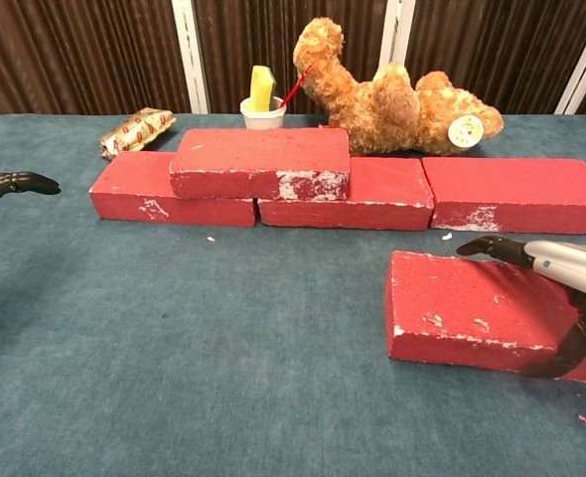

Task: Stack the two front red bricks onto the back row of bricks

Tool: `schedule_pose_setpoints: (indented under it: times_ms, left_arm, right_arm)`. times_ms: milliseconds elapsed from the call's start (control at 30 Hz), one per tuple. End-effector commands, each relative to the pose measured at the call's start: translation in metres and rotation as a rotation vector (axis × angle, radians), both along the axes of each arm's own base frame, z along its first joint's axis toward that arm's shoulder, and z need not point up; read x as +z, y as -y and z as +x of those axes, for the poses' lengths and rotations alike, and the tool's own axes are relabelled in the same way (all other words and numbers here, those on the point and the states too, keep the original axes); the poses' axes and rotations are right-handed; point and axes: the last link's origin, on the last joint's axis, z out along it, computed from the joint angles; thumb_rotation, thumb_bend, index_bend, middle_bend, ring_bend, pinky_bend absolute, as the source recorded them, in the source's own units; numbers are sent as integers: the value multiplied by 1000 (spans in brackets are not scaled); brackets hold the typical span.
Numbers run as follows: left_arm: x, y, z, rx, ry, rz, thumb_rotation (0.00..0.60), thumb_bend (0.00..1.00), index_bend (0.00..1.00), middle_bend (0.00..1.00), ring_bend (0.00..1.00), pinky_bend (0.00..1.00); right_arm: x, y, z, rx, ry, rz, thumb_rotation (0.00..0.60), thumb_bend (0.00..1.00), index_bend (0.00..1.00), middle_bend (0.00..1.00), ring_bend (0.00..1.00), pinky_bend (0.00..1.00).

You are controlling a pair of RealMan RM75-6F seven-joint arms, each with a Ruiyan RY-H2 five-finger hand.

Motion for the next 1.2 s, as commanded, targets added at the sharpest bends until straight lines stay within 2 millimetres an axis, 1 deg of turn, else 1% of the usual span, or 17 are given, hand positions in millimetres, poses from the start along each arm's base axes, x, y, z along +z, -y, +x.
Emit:
schedule_pose_setpoints:
  times_ms: [33, 67, 133, 167, 200, 267, 367, 400, 467, 567, 633, 733, 800, 933, 1033, 1133, 1200]
  left_arm:
    - [0, 0, -1, 5, 0, 0, 600, 222, 0, 0, 0, 10]
    - [0, 0, -2, 5, -2, -1, 600, 223, 0, 0, 0, 10]
    - [0, 0, -3, 6, -7, -2, 600, 224, 0, 0, 0, 10]
    - [0, 0, -4, 7, -6, -3, 600, 224, 0, 0, 0, 10]
    - [0, -1, -4, 11, -5, -4, 600, 224, 0, 0, 0, 10]
    - [0, 0, -6, 18, -4, -4, 600, 225, 0, 0, 0, 10]
    - [1, 1, -10, 36, -3, -1, 600, 224, 0, 0, 0, 10]
    - [2, 3, -11, 46, 8, 9, 600, 223, 0, 0, 0, 10]
    - [5, 8, -15, 69, 39, 31, 600, 222, 0, 0, 0, 10]
    - [10, 19, -24, 110, 89, 83, 600, 222, 0, 0, 0, 10]
    - [15, 26, -32, 130, 94, 133, 600, 226, 0, 0, 0, 9]
    - [22, 34, -41, 144, 80, 197, 600, 237, 0, 0, 0, 10]
    - [25, 37, -47, 170, 60, 227, 600, 238, 0, 0, 0, 10]
    - [26, 37, -53, 205, 22, 267, 600, 237, 0, 0, 0, 10]
    - [25, 35, -51, 215, 26, 285, 600, 236, 0, 0, 0, 10]
    - [23, 32, -53, 223, 7, 302, 600, 236, 0, 0, 0, 10]
    - [21, 28, -53, 231, 7, 308, 600, 236, 0, 0, 0, 10]
  right_arm:
    - [-1, 6, 3, -4, -1, 1, 600, 29, 1, 30, 0, 30]
    - [-2, 7, 4, -11, 0, 1, 600, 29, 43, 99, 17, 100]
    - [-2, 10, 4, -16, -4, 0, 600, 33, 188, 236, 97, 252]
    - [-3, 11, 4, -18, -9, -1, 600, 41, 324, 323, 199, 362]
    - [-3, 11, 4, -22, -12, 5, 600, 50, 410, 388, 279, 441]
    - [-4, 13, 4, -20, -23, 5, 600, 76, 499, 460, 366, 520]
    - [-2, 15, 6, -18, -31, 6, 600, 110, 582, 540, 462, 579]
    - [0, 16, 8, -15, -25, -3, 600, 117, 594, 552, 480, 588]
    - [8, 19, 10, 0, -20, -31, 600, 126, 596, 553, 482, 588]
    - [27, 29, 20, 41, 11, -98, 600, 143, 597, 552, 482, 588]
    - [44, 41, 29, 83, 24, -137, 600, 146, 599, 553, 482, 584]
    - [69, 68, 45, 135, 33, -200, 600, 152, 600, 553, 482, 574]
    - [85, 87, 59, 190, 24, -232, 600, 156, 604, 555, 482, 567]
    - [107, 123, 78, 230, 49, -216, 600, 160, 617, 565, 482, 552]
    - [116, 152, 81, 261, -17, -203, 600, 165, 620, 568, 482, 551]
    - [115, 176, 77, 275, -88, -191, 600, 172, 622, 569, 482, 551]
    - [110, 190, 73, 258, -95, -183, 600, 176, 622, 570, 482, 550]
